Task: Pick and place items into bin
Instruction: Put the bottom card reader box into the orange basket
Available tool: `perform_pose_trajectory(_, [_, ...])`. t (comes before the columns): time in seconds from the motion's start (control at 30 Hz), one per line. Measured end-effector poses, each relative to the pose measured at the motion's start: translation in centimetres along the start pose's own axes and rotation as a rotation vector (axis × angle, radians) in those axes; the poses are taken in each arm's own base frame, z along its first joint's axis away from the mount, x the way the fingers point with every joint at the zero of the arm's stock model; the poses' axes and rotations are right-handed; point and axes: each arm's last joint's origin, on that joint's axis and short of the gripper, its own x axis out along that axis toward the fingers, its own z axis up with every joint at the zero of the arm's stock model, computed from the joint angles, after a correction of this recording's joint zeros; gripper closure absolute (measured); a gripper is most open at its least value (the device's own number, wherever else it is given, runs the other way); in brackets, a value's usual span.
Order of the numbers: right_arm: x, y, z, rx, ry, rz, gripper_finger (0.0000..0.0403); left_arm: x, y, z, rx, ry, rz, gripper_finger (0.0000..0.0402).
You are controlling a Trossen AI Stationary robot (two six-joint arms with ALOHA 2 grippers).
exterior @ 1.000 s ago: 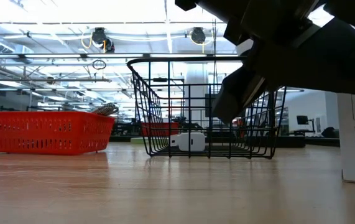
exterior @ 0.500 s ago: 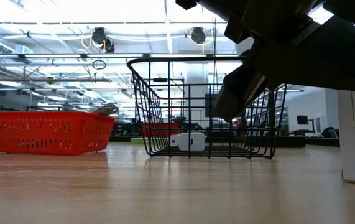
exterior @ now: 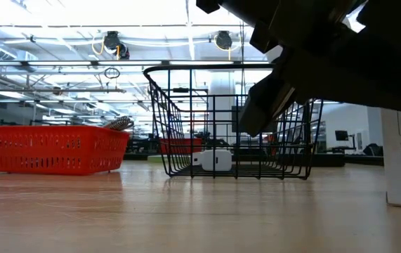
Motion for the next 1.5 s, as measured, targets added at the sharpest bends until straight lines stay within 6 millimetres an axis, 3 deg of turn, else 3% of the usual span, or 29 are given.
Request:
perform_pose_trajectory(0.13, [-0.7,0.7,0.8,-0.016,-0.054,0.083,0.0289,0.0,0.1,-0.1,0.012,0.006,0.009,0.0366])
perform_pose_trajectory(0.27, [-1.0,1.5,1.2,-0.093,-0.125,0.134,0.025,-0.7,-0.4,-0.3,0.069,0.028,0.028,0.0366])
perform_pose_trajectory(0.53, [-1.8,1.8,1.9,-0.073,-0.15,0.197,0.0186,-5.8,-5.5,0.1,0.288,-0.111,0.07,0.0366])
perform_pose_trajectory(0.73, [-1.9,1.9,1.9,-0.024,-0.123,0.233,0.0175,-8.8,-8.2,0.4,0.424,-0.206,0.071,0.0366])
perform_pose_trajectory(0.9, [-2.0,2.3,2.2,0.026,-0.119,0.294,0.0177,-9.9,-9.6,0.0,0.523,-0.236,0.046,0.0366])
perform_pose_trajectory(1.2, [-2.0,2.1,2.4,0.009,-0.17,0.248,0.0175,-10.4,-9.7,0.0,0.617,-0.287,0.025,0.0366])
perform_pose_trajectory(1.33, [-1.9,1.8,2.3,0.018,-0.167,0.211,0.0177,-12.1,-8.9,0.3,0.65,-0.37,-0.09,0.0366])
perform_pose_trajectory(1.5, [-2.1,0.8,1.4,0.033,-0.141,0.078,0.0177,-16.3,-5.6,-1.4,0.617,-0.471,-0.092,0.0366])
